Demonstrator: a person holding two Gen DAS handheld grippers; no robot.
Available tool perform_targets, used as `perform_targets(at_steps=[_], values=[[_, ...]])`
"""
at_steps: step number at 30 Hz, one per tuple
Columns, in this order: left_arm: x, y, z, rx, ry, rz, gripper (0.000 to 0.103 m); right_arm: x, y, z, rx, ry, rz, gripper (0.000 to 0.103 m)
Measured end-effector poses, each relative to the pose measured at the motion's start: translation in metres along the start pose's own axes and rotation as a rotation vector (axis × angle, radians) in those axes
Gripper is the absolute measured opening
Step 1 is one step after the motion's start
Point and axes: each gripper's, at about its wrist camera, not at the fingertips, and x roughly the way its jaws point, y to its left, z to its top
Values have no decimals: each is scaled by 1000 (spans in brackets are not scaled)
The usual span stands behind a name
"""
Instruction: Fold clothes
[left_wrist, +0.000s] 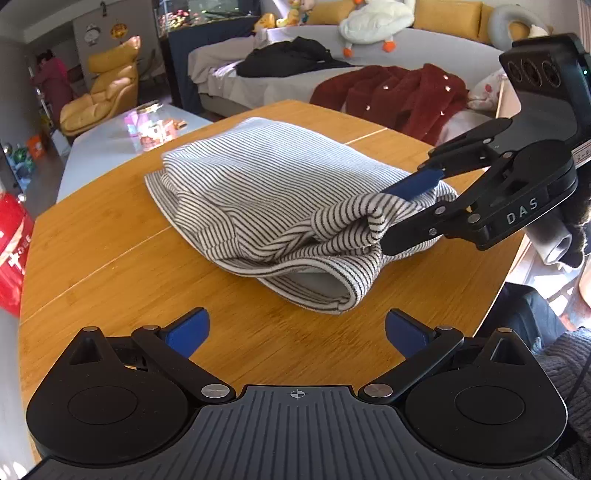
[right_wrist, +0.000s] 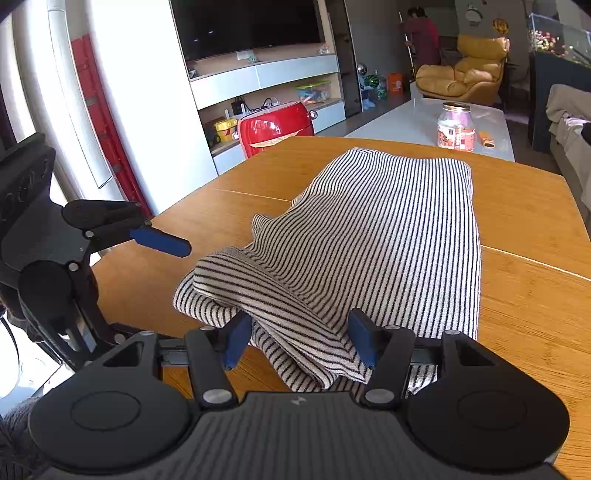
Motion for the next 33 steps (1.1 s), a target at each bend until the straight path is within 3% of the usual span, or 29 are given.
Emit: perform_targets(at_steps=[1, 5, 9, 17, 18, 20, 26, 30, 33], values=[[5, -2, 1, 6, 5, 15, 103, 1, 6, -1, -37, -2, -17, 59], [17, 4, 9, -44, 10, 86, 103, -3, 35, -13, -250, -27, -112, 80], [12, 18, 17, -135, -6, 54, 103, -4, 49, -24, -363, -29, -148, 83], [10, 19, 26, -150, -7, 58, 103, 15, 59, -31, -523, -47, -283, 84], [10, 19, 27, -154, -7, 56, 103, 18, 60, -29, -547, -47, -299, 81], [11, 22, 28, -171, -7, 47, 103, 25, 62, -27, -591, -30, -321, 51], [-2, 31, 22, -210, -37, 9, 103, 33, 56, -17, -625, -7, -301, 40], [-25, 48, 22, -256, -115, -51, 103, 33, 58, -12, -609, 24, -281, 35], [-35, 66, 33, -287, -181, -4, 103, 27, 62, -4, -579, 61, -231, 32]])
